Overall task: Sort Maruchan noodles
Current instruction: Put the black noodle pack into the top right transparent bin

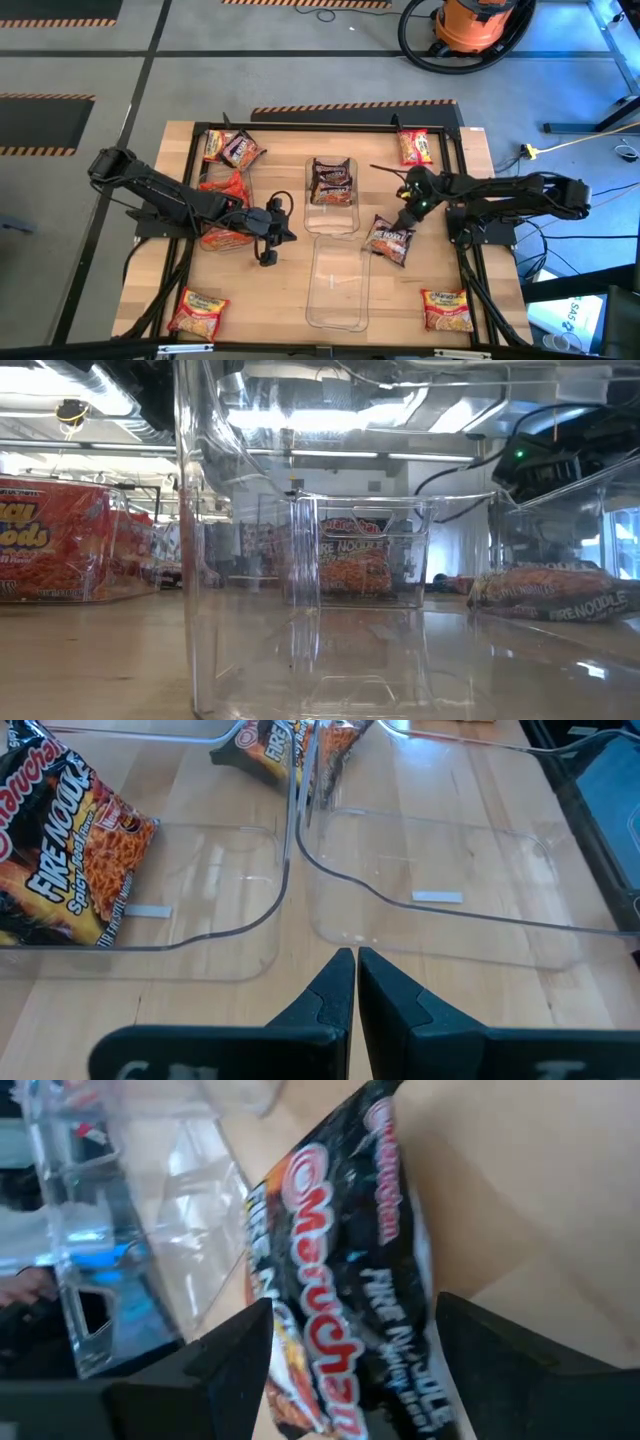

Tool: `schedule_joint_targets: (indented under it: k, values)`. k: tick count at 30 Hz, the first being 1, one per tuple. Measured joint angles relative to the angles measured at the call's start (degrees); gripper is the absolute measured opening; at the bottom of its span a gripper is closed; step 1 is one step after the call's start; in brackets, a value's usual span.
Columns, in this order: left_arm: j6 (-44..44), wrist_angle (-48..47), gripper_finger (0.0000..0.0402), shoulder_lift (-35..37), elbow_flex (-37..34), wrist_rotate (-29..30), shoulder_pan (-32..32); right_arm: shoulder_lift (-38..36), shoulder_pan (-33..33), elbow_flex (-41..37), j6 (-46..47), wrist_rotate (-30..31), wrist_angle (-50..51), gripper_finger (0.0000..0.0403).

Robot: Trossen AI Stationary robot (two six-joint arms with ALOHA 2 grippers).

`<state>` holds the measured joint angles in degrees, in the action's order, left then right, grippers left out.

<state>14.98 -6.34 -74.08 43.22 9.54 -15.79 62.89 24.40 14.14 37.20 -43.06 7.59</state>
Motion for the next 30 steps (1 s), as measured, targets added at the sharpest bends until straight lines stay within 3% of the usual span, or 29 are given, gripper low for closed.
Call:
schedule_joint_targets:
  k: [7, 22, 25, 30]
  values:
    - [0.1, 0.0, 0.0011, 0.0, 0.0, 0.0, 0.0, 1.3, 0.0, -0.8, 0.0, 1.2, -0.7, 0.0257]
    - [-0.1, 0.1, 0.0011, 0.0, 0.0, 0.0, 0.0, 14.5, -6.4, -0.5, 3.0, -3.6, -17.1, 0.0253]
    - [-0.1, 0.1, 0.0011, 0.0, 0.0, 0.0, 0.0, 15.4, -7.5, -0.5, 3.3, -5.0, -18.7, 0.0229]
    - [-0.1, 0.1, 0.0011, 0.0, 0.0, 0.3, 0.0, 15.5, -8.7, -0.5, 3.3, -4.5, -18.7, 0.0142]
